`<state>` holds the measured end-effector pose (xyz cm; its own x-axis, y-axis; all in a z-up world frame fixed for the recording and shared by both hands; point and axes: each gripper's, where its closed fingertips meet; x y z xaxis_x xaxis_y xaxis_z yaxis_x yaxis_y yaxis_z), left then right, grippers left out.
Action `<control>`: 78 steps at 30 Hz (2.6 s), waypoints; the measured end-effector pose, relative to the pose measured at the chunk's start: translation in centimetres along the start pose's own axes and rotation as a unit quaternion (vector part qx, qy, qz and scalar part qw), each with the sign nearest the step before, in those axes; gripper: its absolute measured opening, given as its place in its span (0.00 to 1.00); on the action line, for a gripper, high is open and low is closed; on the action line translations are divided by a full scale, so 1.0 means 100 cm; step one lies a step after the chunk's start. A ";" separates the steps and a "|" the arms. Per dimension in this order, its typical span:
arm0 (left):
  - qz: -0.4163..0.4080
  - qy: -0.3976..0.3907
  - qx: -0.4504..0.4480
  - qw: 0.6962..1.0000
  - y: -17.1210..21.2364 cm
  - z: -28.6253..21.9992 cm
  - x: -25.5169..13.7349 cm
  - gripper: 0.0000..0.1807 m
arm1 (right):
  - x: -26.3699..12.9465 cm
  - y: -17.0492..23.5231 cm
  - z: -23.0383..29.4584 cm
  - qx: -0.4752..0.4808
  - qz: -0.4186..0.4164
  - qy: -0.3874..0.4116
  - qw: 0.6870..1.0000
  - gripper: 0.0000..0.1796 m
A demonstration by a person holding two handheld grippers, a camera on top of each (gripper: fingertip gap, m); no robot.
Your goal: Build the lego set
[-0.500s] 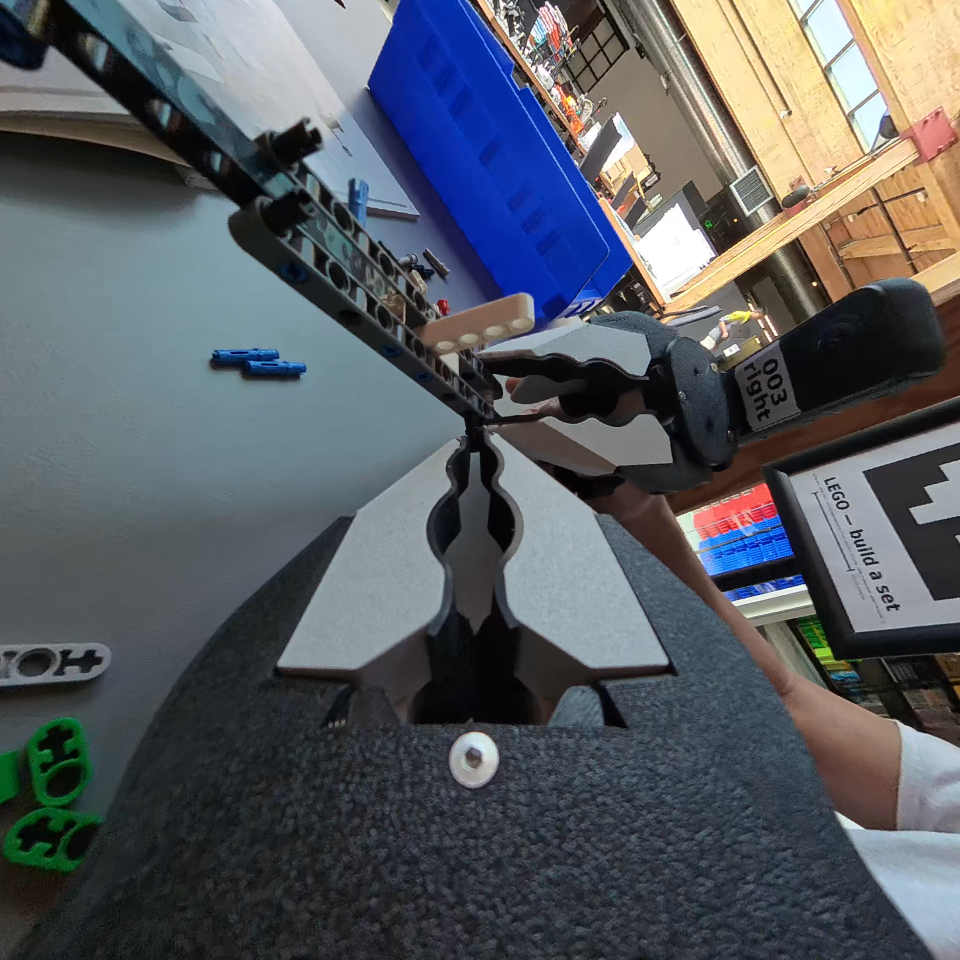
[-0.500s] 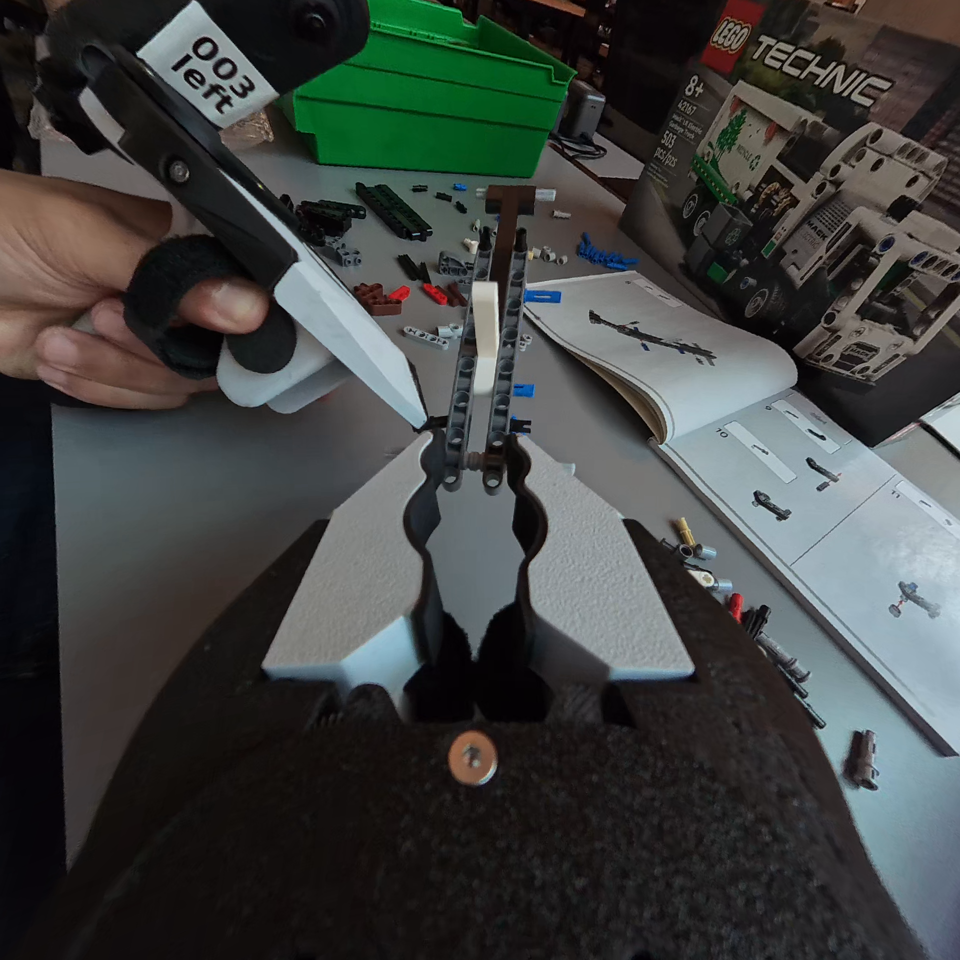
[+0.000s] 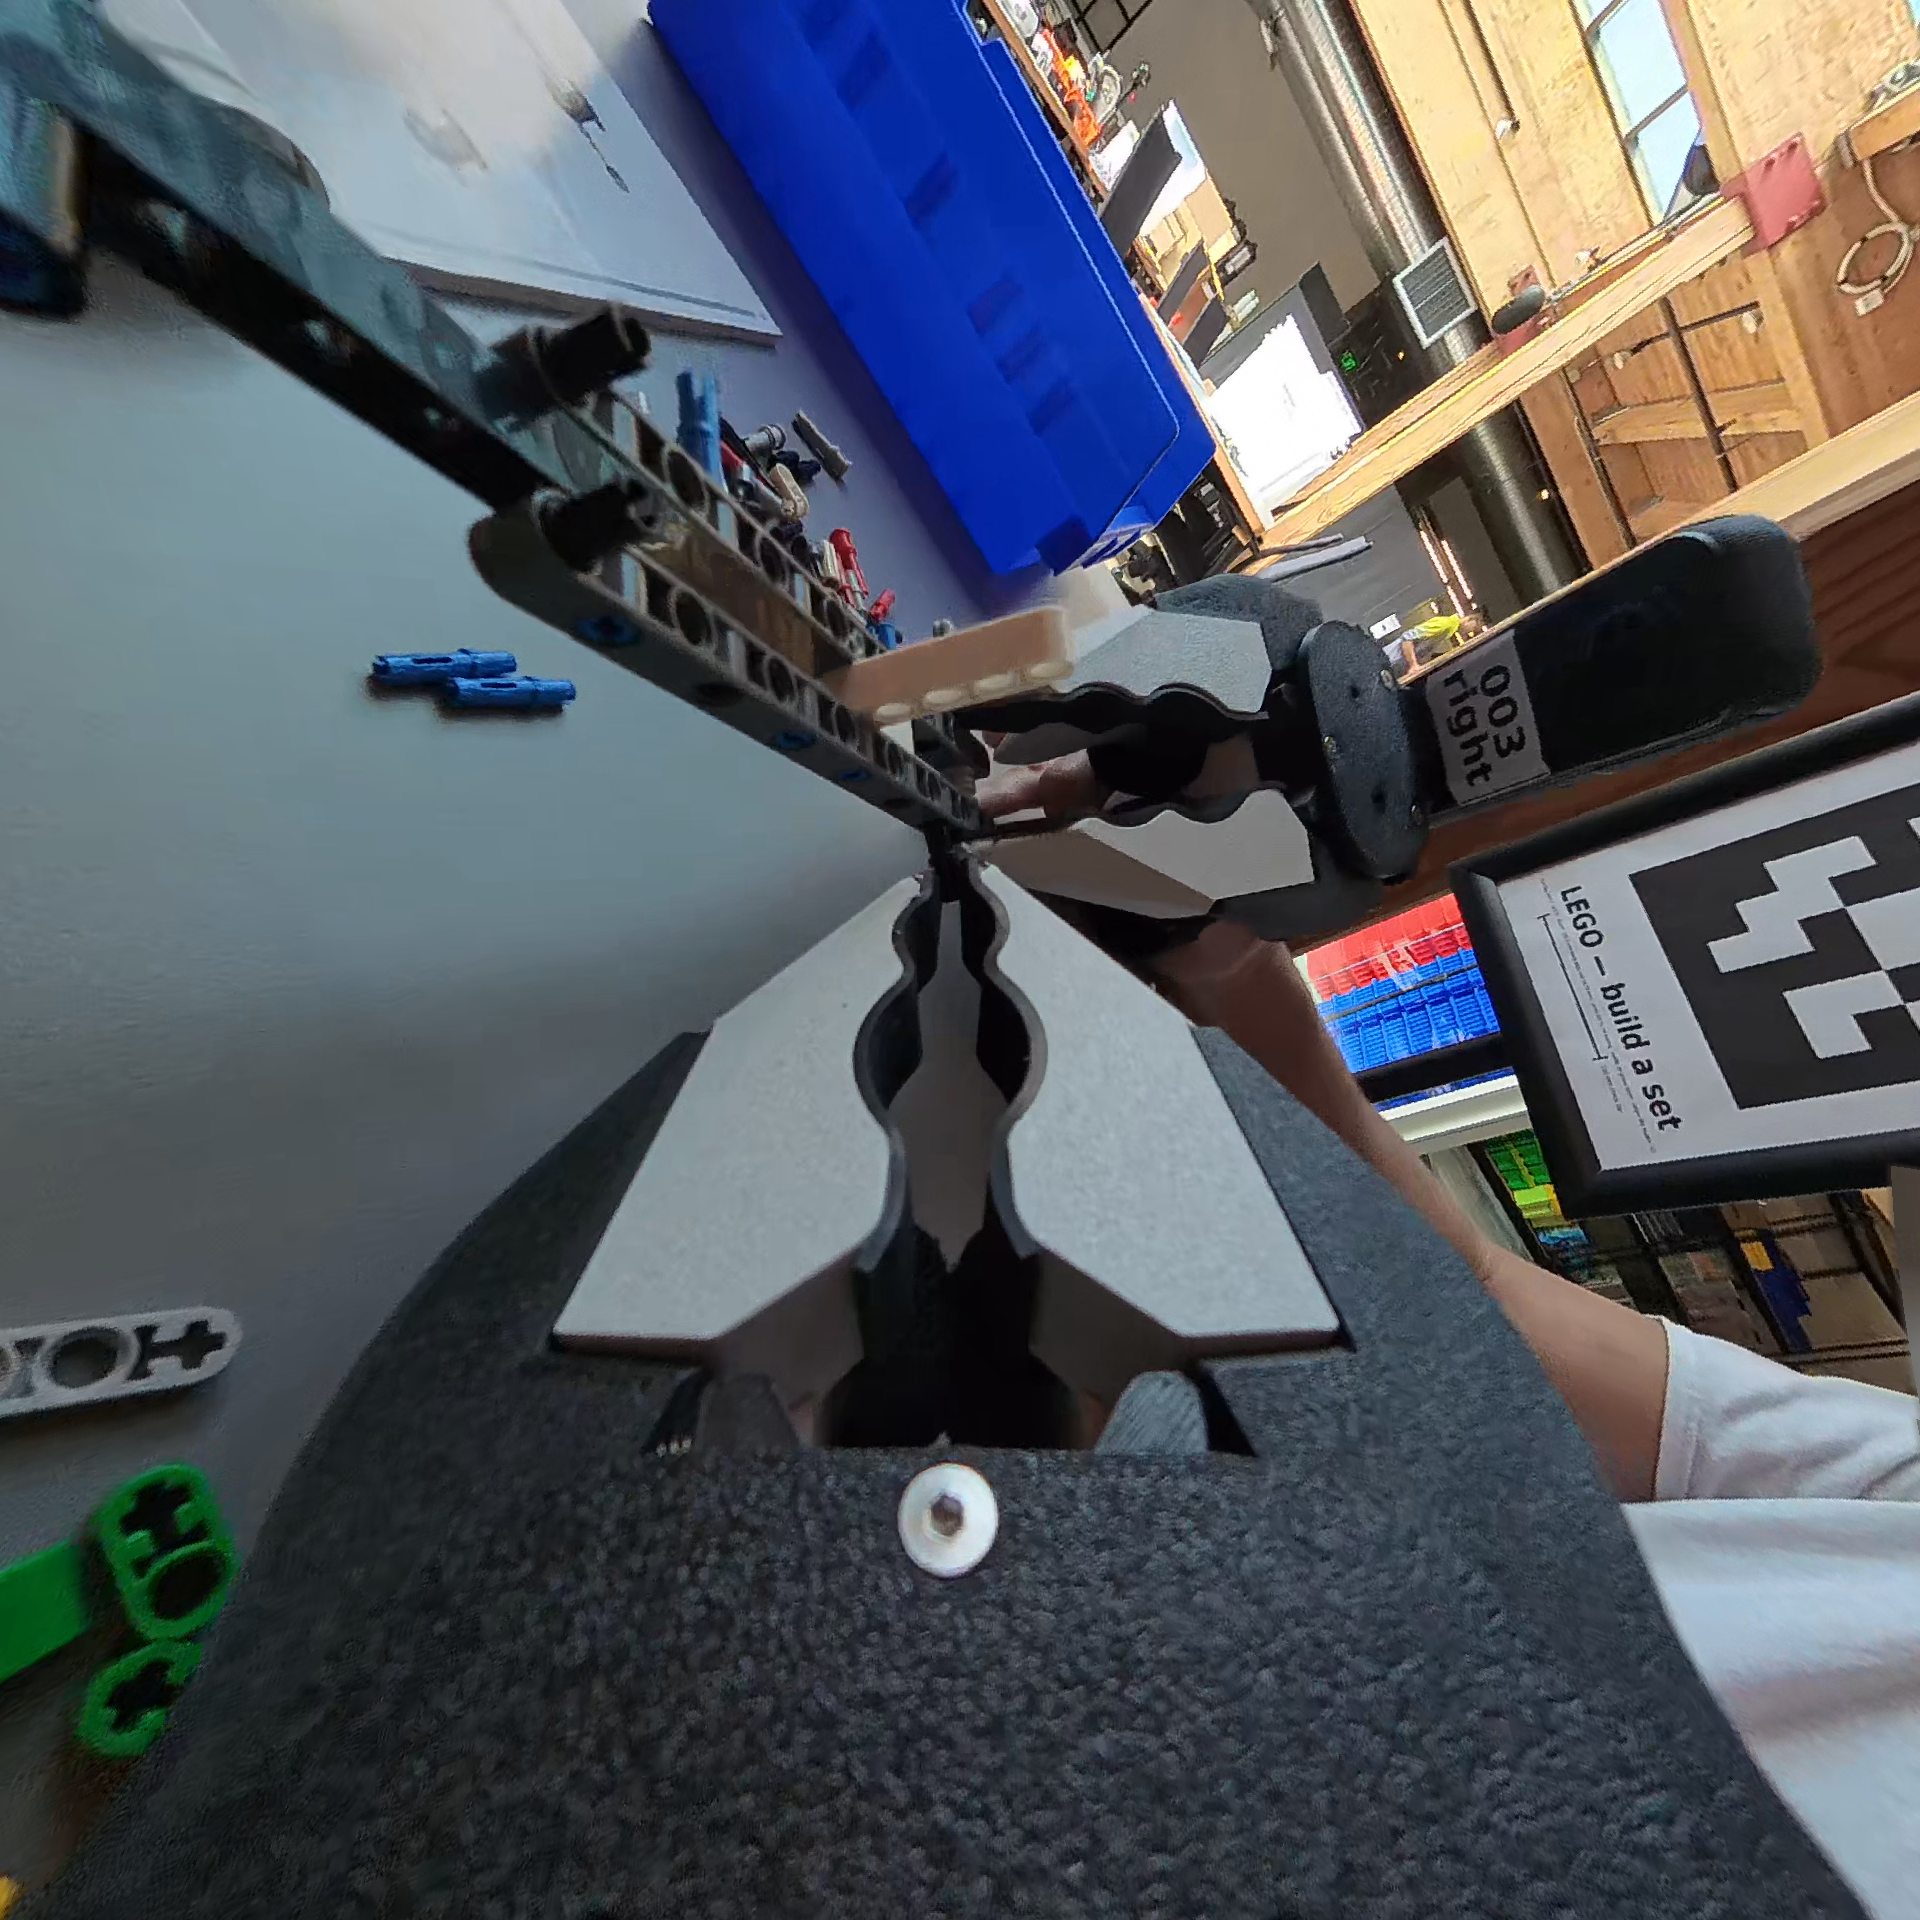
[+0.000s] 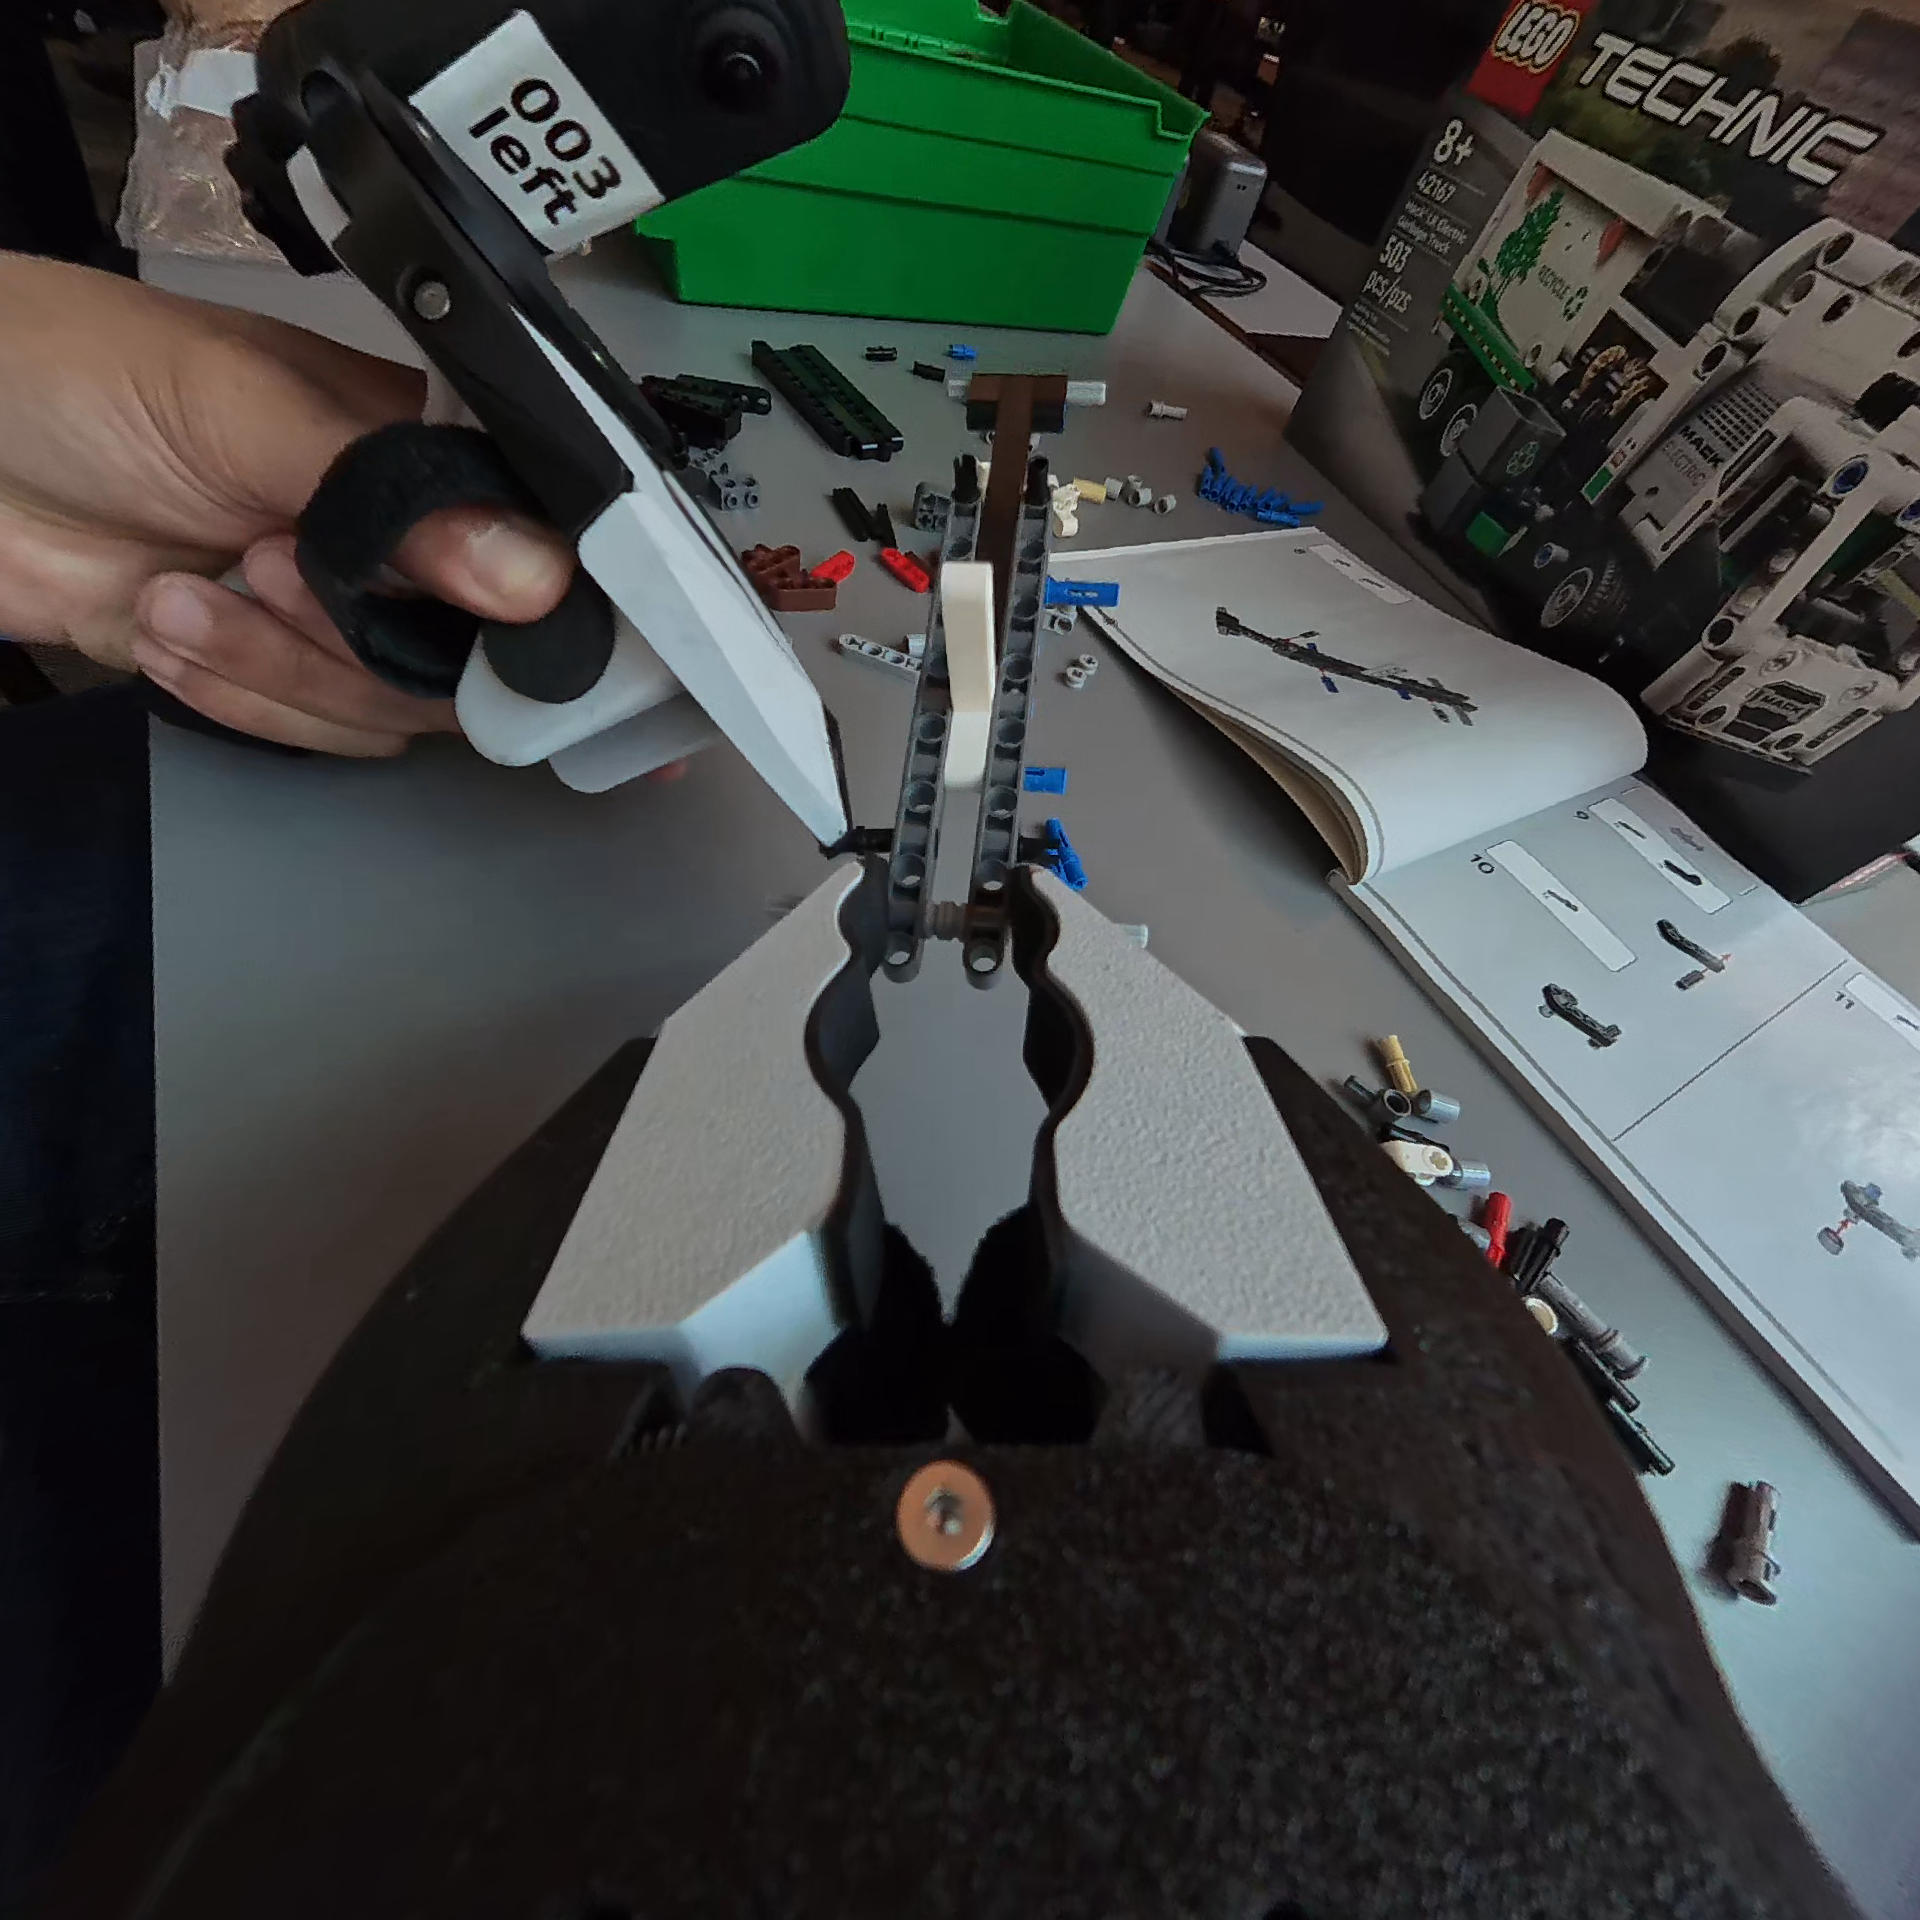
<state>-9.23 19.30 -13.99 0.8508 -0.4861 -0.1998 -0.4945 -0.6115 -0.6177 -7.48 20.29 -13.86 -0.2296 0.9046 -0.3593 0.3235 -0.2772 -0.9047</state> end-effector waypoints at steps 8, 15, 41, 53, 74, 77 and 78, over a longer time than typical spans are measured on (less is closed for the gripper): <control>-0.001 0.002 0.000 1.000 -0.002 0.002 -0.002 0.01 | 0.000 0.002 0.001 0.019 0.007 -0.013 1.000 0.13; -0.013 -0.014 0.017 1.000 -0.004 0.003 -0.002 0.01 | 0.001 0.003 0.001 0.040 0.013 -0.020 0.999 0.13; -0.065 -0.063 0.037 0.995 -0.018 0.009 0.001 0.01 | 0.007 0.004 -0.010 0.111 0.022 0.003 0.994 0.13; -0.101 -0.176 0.175 0.963 -0.027 0.001 0.004 0.01 | 0.003 -0.001 -0.016 0.196 -0.006 -0.033 0.980 0.13; -0.064 -0.296 0.426 0.852 -0.026 -0.005 0.011 0.01 | -0.007 -0.009 -0.021 0.244 -0.049 -0.079 0.965 0.13; -0.061 -0.299 0.431 0.849 -0.026 -0.004 0.010 0.01 | -0.007 -0.008 -0.020 0.235 -0.046 -0.075 0.968 0.13; -0.061 -0.295 0.425 0.854 -0.026 -0.004 0.009 0.01 | -0.007 -0.008 -0.020 0.228 -0.044 -0.072 0.970 0.13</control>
<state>-7.20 20.20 -12.29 0.9525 0.1007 -0.2876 -0.3008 0.1603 -0.9401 -5.79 20.56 -12.43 -0.3739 0.8860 -0.2744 -0.1357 -0.3449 -0.9288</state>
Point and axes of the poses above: each gripper's, where its closed fingertips meet, x out along the fingers, y out of its underside, z = x × y across the jaws, and after that the axes turned 2 degrees about y, right-handed
